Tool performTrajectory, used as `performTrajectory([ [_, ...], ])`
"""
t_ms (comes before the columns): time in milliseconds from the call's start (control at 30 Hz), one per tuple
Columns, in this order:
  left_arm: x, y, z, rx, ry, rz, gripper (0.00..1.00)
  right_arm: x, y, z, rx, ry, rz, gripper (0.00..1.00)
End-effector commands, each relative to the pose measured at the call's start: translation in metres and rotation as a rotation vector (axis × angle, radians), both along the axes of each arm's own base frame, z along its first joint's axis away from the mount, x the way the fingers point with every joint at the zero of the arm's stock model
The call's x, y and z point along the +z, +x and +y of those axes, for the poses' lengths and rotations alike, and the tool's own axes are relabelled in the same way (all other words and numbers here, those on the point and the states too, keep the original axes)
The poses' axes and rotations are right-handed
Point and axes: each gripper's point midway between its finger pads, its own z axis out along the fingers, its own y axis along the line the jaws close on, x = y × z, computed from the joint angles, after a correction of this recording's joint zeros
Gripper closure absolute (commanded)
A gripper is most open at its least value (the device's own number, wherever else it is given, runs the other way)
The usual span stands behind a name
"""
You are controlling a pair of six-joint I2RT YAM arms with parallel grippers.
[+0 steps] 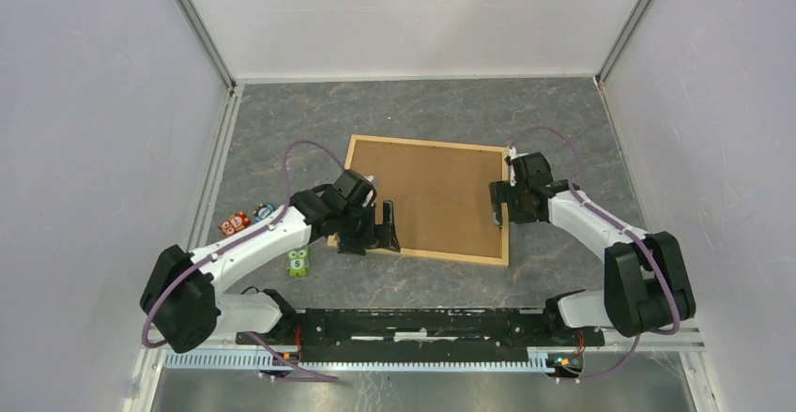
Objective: Put the photo into the frame
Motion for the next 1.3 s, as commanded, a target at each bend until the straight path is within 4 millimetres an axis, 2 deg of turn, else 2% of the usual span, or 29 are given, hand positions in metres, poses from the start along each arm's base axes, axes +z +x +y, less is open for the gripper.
performTrajectory([
  [0, 0.045, 0.057, 0.019, 0.1, 0.094, -0.199, 0.0, 0.02, 0.031, 0.002, -0.026, 0.086, -0.07, 0.05],
  [67, 0.061, 0.082, 0.034, 0.136, 0.115, -0.233, 0.0, 0.026, 0.041, -0.001, -0.051, 0.125, -0.084, 0.06],
  [167, 0.078, 0.125, 0.058, 0.238, 0.053, -0.245, 0.0, 0.031, 0.059, 0.002, -0.071, 0.227, -0.102, 0.1],
  [233, 0.079, 0.155, 0.071, 0.313, -0.003, -0.222, 0.0, 0.037, 0.075, 0.001, -0.081, 0.263, -0.107, 0.15],
  [333, 0.069, 0.192, 0.082, 0.385, -0.073, -0.161, 0.0, 0.042, 0.095, -0.007, -0.101, 0.275, -0.103, 0.21],
  [400, 0.051, 0.214, 0.087, 0.41, -0.096, -0.099, 0.0, 0.047, 0.107, -0.014, -0.118, 0.278, -0.116, 0.23],
  [500, 0.029, 0.237, 0.094, 0.413, -0.072, -0.048, 0.0, 0.051, 0.123, -0.021, -0.13, 0.279, -0.139, 0.26],
  [567, 0.013, 0.248, 0.104, 0.42, -0.015, -0.04, 0.0, 0.05, 0.132, -0.021, -0.126, 0.278, -0.14, 0.32],
  [633, -0.002, 0.256, 0.113, 0.416, 0.044, -0.028, 0.01, 0.046, 0.14, -0.016, -0.103, 0.307, -0.129, 0.4],
  [733, -0.025, 0.259, 0.125, 0.401, 0.12, 0.011, 0.04, 0.037, 0.148, -0.008, -0.071, 0.341, -0.095, 0.44],
  [800, -0.034, 0.259, 0.128, 0.393, 0.141, 0.023, 0.09, 0.029, 0.148, -0.009, -0.077, 0.336, -0.076, 0.46],
  [900, -0.048, 0.257, 0.131, 0.383, 0.168, 0.04, 0.13, 0.019, 0.146, -0.01, -0.072, 0.322, -0.037, 0.57],
  [1033, -0.06, 0.254, 0.127, 0.383, 0.149, 0.069, 0.17, 0.009, 0.141, -0.015, -0.087, 0.297, 0.008, 0.63],
  [1267, -0.068, 0.253, 0.116, 0.395, 0.09, 0.11, 0.18, -0.002, 0.129, -0.015, -0.091, 0.287, 0.066, 0.67],
])
